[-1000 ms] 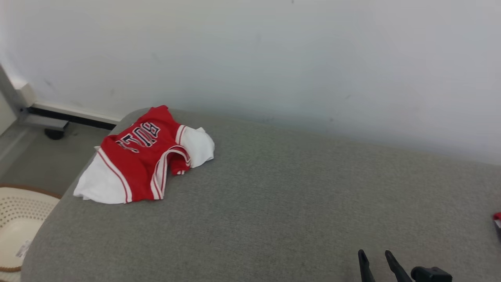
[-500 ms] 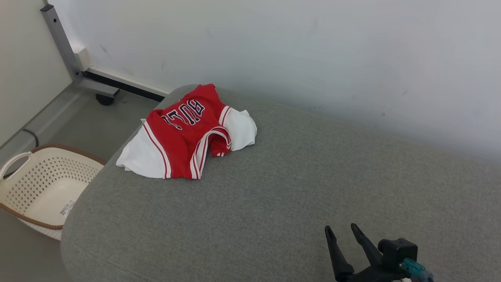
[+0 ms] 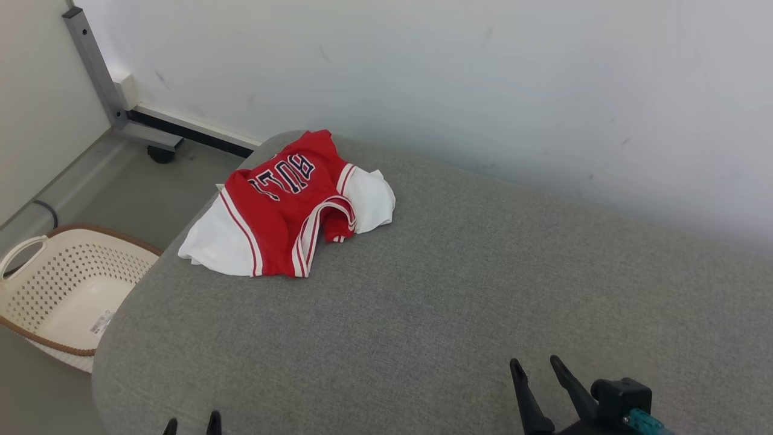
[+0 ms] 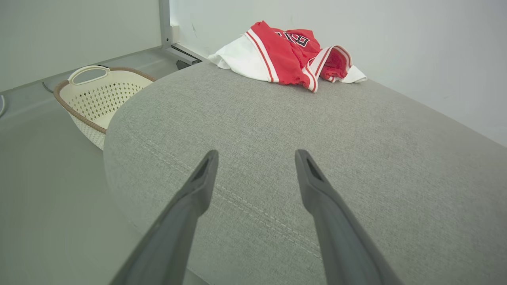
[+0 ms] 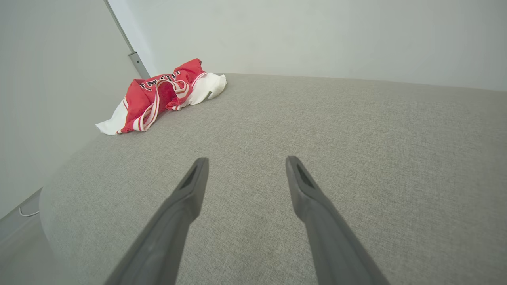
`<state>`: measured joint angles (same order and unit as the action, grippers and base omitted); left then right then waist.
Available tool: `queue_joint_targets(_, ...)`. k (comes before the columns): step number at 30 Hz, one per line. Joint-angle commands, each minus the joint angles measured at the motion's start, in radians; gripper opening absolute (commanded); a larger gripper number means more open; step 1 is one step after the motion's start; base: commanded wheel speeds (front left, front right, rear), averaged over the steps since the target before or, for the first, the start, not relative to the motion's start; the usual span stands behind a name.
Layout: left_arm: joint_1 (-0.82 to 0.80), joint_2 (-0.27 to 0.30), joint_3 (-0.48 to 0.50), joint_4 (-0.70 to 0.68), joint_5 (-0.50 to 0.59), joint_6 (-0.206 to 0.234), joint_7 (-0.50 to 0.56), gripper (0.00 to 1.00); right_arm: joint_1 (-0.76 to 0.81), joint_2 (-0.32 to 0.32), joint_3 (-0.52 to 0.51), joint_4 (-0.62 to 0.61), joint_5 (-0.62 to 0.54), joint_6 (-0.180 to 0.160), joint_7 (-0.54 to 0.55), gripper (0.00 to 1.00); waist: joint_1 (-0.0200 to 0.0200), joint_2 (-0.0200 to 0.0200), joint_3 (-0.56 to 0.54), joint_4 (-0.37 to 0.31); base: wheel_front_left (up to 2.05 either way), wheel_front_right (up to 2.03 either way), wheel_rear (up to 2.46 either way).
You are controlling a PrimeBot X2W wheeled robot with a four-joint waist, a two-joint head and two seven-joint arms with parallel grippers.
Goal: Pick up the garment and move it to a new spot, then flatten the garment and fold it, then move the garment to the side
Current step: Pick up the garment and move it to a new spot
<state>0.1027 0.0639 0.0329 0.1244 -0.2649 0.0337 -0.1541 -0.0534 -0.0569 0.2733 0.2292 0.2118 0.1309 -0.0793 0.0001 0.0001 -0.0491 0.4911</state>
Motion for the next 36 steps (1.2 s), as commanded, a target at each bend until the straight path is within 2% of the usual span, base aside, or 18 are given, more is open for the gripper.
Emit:
queue_joint_targets(1, -0.080, 0.013, -0.023, 0.051, 0.008, -0.018, 0.033, 1.00, 0.030, -0.003, -0.015, -0.014, -0.014, 0.000, 0.006, 1.00, -0.0001, -0.0001, -0.007, -0.007, 0.00, 0.00, 0.00)
queue_joint_targets(6, -0.233, 0.025, -0.057, 0.191, 0.012, -0.039, 0.096, 1.00, 0.078, 0.001, -0.022, -0.058, -0.028, 0.000, 0.033, 1.00, -0.0001, -0.0001, -0.004, -0.036, 0.00, 0.00, 0.00)
queue_joint_targets(12, -0.451, 0.051, -0.043, 0.398, 0.001, -0.024, 0.158, 1.00, 0.074, -0.007, 0.022, -0.157, -0.063, 0.000, 0.101, 1.00, -0.0001, -0.0001, 0.077, -0.167, 0.00, 0.00, 0.00)
queue_joint_targets(19, -0.690, 0.118, -0.020, 0.602, -0.011, -0.021, 0.195, 1.00, 0.060, -0.064, 0.048, -0.304, -0.090, 0.000, 0.183, 1.00, -0.0001, -0.0001, 0.195, -0.311, 0.00, 0.00, 0.00)
queue_joint_targets(23, -0.797, 0.134, 0.030, 0.688, -0.066, -0.013, 0.240, 1.00, 0.051, -0.091, 0.042, -0.377, -0.099, 0.000, 0.217, 1.00, -0.0001, -0.0001, 0.266, -0.349, 0.00, 0.00, 0.00)
queue_joint_targets(27, -0.880, 0.138, 0.077, 0.741, -0.119, 0.009, 0.242, 1.00, 0.045, -0.117, 0.042, -0.437, -0.109, 0.000, 0.252, 1.00, -0.0001, -0.0001, 0.328, -0.374, 0.00, 0.00, 0.00)
queue_joint_targets(36, -0.978, 0.217, 0.094, 0.880, -0.096, 0.113, 0.277, 1.00, 0.052, -0.130, 0.040, -0.509, -0.130, 0.000, 0.286, 1.00, -0.0001, -0.0001, 0.416, -0.409, 0.00, 0.00, 0.00)
